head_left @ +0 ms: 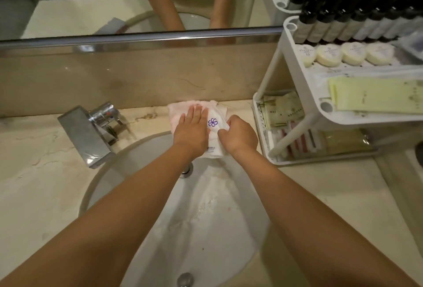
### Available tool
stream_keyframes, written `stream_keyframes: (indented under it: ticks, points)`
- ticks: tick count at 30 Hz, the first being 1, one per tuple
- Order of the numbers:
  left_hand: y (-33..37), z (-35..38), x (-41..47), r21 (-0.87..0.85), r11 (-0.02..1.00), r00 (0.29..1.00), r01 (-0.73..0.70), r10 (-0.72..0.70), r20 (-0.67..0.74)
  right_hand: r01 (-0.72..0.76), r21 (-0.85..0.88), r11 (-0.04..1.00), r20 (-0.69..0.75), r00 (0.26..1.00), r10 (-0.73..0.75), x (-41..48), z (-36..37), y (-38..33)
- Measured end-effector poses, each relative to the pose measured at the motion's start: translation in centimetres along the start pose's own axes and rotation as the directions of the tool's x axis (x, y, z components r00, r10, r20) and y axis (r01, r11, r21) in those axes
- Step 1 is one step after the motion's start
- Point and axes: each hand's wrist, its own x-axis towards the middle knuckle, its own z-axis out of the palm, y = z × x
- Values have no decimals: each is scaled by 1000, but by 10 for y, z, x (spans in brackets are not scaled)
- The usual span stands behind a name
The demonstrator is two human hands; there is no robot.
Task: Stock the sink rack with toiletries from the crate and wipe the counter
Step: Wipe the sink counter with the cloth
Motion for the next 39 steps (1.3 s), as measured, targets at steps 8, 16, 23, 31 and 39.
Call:
stream_keyframes:
  ticks: [8, 16, 23, 31, 39]
  points:
    - [14, -2, -5, 22, 993, 991, -118, 116, 73, -77, 101, 992, -12, 997, 78, -29, 4, 15]
    - [29, -4, -38, 15, 976, 960, -215, 209, 185, -71, 202, 977, -17, 997, 76, -68, -6, 33]
    - [51, -15, -106, -266, 934, 967, -238, 254, 26, 9, 455, 890, -134, 989, 59, -131, -33, 43]
    - [82, -26, -178, -410, 826, 917, -386, 390, -78, 76, 595, 800, -269, 957, 109, -223, -73, 59]
    - [112, -17, -245, -537, 667, 850, -516, 475, -227, 91, 675, 733, -347, 915, 206, -291, -85, 88]
